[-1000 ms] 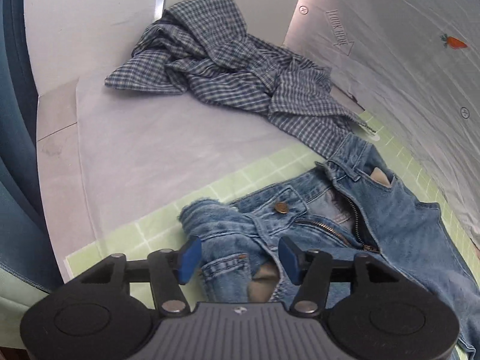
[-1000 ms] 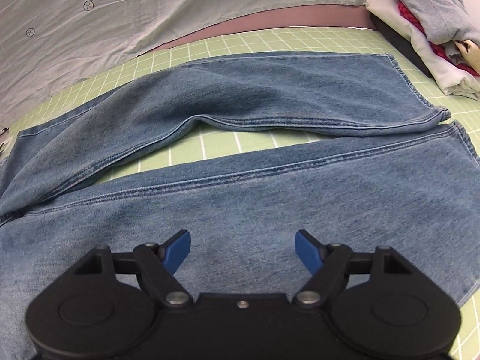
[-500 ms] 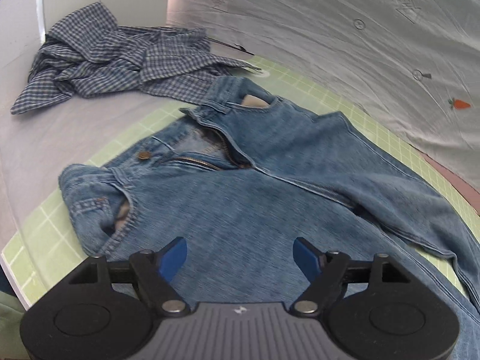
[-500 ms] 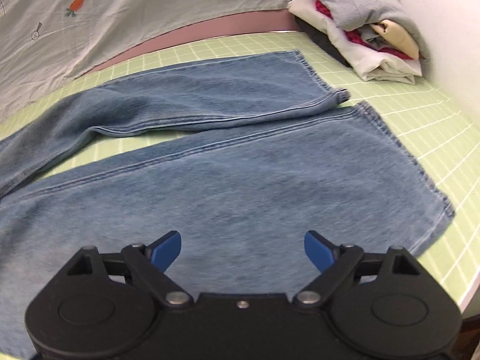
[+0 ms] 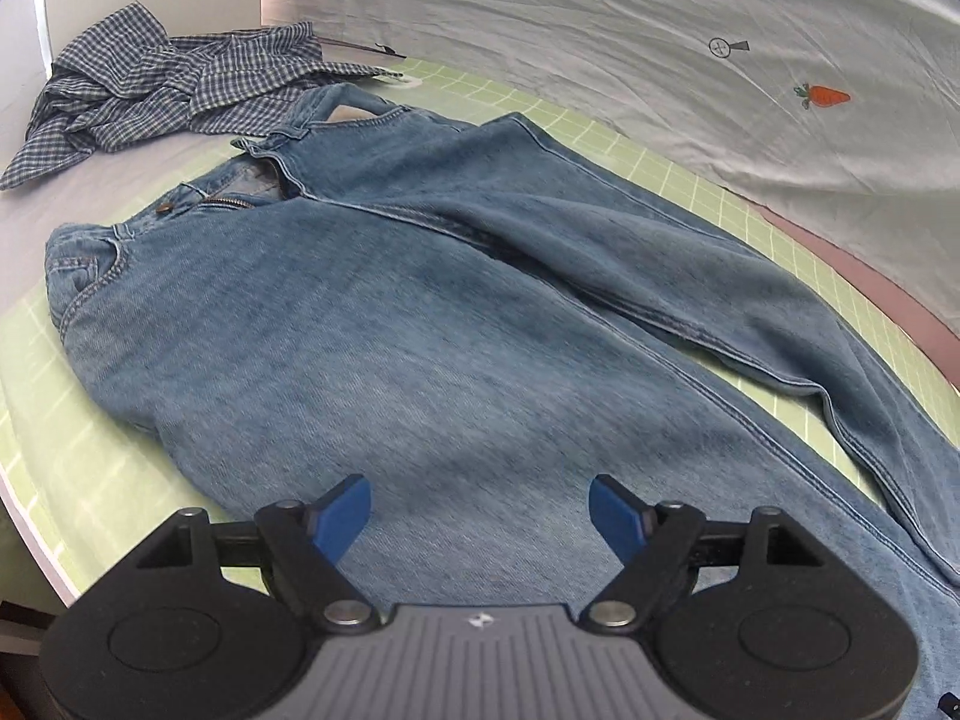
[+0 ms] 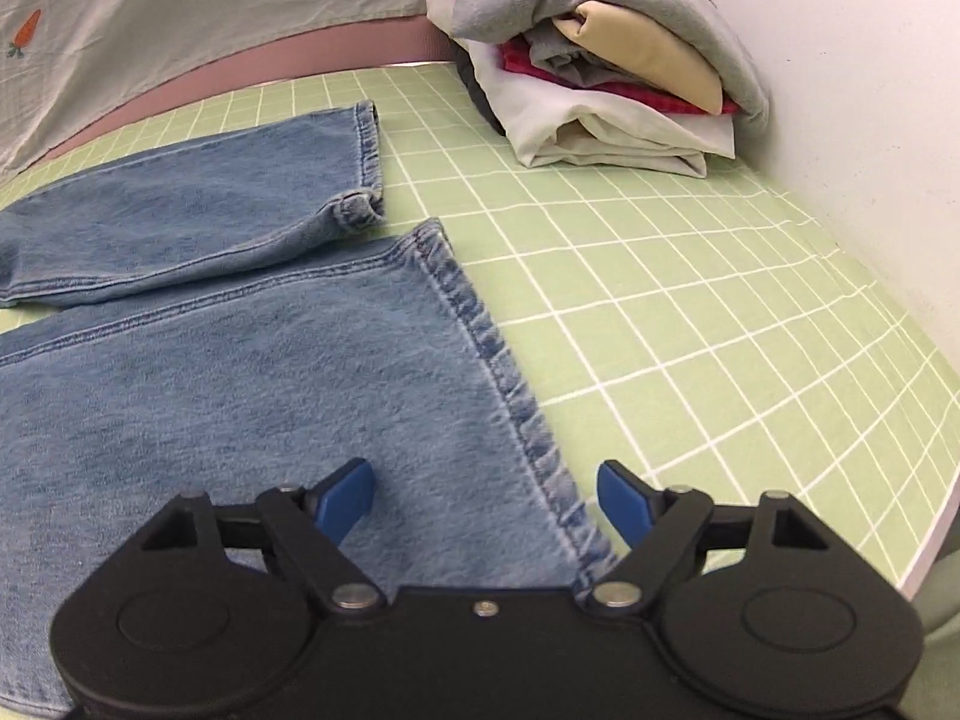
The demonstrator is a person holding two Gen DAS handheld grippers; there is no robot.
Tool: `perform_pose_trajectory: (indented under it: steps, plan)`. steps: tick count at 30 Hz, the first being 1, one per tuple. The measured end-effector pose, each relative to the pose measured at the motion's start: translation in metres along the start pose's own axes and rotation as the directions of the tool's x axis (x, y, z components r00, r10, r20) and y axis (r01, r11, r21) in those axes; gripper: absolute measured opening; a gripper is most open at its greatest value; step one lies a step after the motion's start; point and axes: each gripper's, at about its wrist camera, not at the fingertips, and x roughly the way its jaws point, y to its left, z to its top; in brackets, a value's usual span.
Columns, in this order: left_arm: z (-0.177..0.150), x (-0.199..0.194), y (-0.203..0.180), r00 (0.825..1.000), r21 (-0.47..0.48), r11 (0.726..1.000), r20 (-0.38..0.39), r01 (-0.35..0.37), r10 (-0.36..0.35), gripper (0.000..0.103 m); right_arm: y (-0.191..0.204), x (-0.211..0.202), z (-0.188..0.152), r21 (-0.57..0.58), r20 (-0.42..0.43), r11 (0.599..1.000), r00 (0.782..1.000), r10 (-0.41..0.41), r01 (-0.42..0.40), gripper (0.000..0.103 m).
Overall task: Fold clothes
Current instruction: 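Release the waistband and open the left gripper, then grasp the leg hem with the right gripper and tug it straight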
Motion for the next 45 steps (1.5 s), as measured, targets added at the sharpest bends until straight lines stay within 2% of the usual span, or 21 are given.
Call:
perform_pose_trajectory:
  steps: [1,3,4,5,7,11,13,15,16,18,20,25,27,34,35,36,37,38,41,43,45]
  plan:
    - [-0.002,0.0,-0.007,1.0,0.006,1.0,-0.005,-0.002,0.002,0.081,-0.004,0.001,0.0,0.004,-0.001,0.999,0.999,0.034,-0.034,0.078]
    - [-0.004,0.002,-0.02,1.0,0.026,1.0,-0.016,-0.002,0.002,0.081,-0.008,0.0,0.001,0.006,0.0,0.997,0.997,0.076,-0.076,0.056]
    - [-0.003,0.002,-0.026,1.0,0.038,0.999,-0.02,-0.001,0.002,0.081,-0.009,-0.002,0.001,0.004,0.003,0.997,0.997,0.08,-0.08,0.041]
    - [-0.003,0.003,-0.031,1.0,0.052,0.999,-0.022,-0.004,0.005,0.081,-0.011,-0.003,0.001,-0.001,0.0,0.996,0.996,0.085,-0.085,0.012]
    - [-0.001,0.006,-0.042,1.0,0.081,0.997,-0.025,-0.01,0.012,0.081,-0.016,-0.007,-0.001,-0.013,-0.009,0.995,0.995,0.096,-0.096,0.012]
    - [0.001,0.015,-0.053,0.999,0.104,0.994,-0.042,-0.023,0.027,0.081,-0.036,-0.009,-0.006,0.086,-0.012,0.995,0.998,0.059,-0.058,0.012]
    - [0.001,0.023,-0.055,0.997,0.109,0.994,-0.065,-0.034,0.041,0.081,-0.035,-0.009,0.0,0.077,-0.024,0.997,0.999,0.031,-0.029,0.019]
    - [0.002,0.03,-0.056,0.995,0.112,0.993,-0.085,-0.047,0.057,0.081,-0.031,-0.01,0.008,0.045,-0.024,0.999,0.999,-0.022,0.023,0.038]
    - [0.003,0.034,-0.057,0.993,0.113,0.992,-0.094,-0.054,0.065,0.081,-0.028,-0.011,0.013,0.036,-0.003,0.998,0.999,-0.044,0.044,0.045]
    - [0.005,0.041,-0.059,0.991,0.11,0.992,-0.107,-0.065,0.077,0.081,-0.024,-0.013,0.027,0.041,0.05,0.999,0.998,-0.032,0.029,0.065]
    - [0.008,0.051,-0.062,0.989,0.102,0.992,-0.119,-0.076,0.088,0.081,-0.017,-0.007,0.046,0.064,0.084,0.998,0.996,0.012,-0.017,0.069]
    - [0.018,0.071,-0.071,0.985,0.098,0.99,-0.134,-0.099,0.112,0.082,0.013,0.032,0.091,0.043,0.091,0.988,0.985,0.147,-0.151,0.067]
    - [0.02,0.078,-0.076,0.982,0.1,0.989,-0.14,-0.113,0.126,0.086,0.025,0.048,0.104,0.044,0.072,0.982,0.981,0.182,-0.185,0.066]
    - [0.025,0.09,-0.085,0.978,0.091,0.984,-0.131,-0.154,0.165,0.096,0.047,0.086,0.126,0.006,-0.023,0.982,0.982,0.19,-0.19,0.066]
    - [0.025,0.09,-0.086,0.977,0.088,0.984,-0.13,-0.157,0.167,0.097,0.047,0.089,0.127,-0.003,-0.03,0.981,0.981,0.193,-0.193,0.061]
    - [0.025,0.091,-0.086,0.977,0.085,0.983,-0.129,-0.16,0.17,0.099,0.047,0.092,0.128,-0.011,-0.038,0.981,0.98,0.195,-0.196,0.045]
    - [0.025,0.091,-0.086,0.976,0.082,0.983,-0.129,-0.164,0.174,0.1,0.047,0.093,0.131,-0.032,-0.044,0.976,0.976,0.214,-0.215,0.035]
    - [0.025,0.092,-0.086,0.976,0.078,0.983,-0.129,-0.169,0.178,0.102,0.047,0.093,0.134,-0.055,-0.051,0.97,0.971,0.233,-0.236,0.019]
    - [0.025,0.093,-0.085,0.976,0.074,0.983,-0.132,-0.167,0.176,0.103,0.048,0.09,0.146,-0.145,-0.026,0.951,0.962,0.271,-0.272,0.018]
    - [0.026,0.093,-0.084,0.976,0.078,0.983,-0.134,-0.164,0.173,0.103,0.042,0.078,0.162,-0.202,0.066,0.951,0.965,0.253,-0.235,0.018]
    - [0.025,0.093,-0.084,0.976,0.077,0.984,-0.131,-0.164,0.173,0.103,0.018,0.074,0.181,-0.088,0.121,0.97,0.964,0.235,-0.225,0.018]
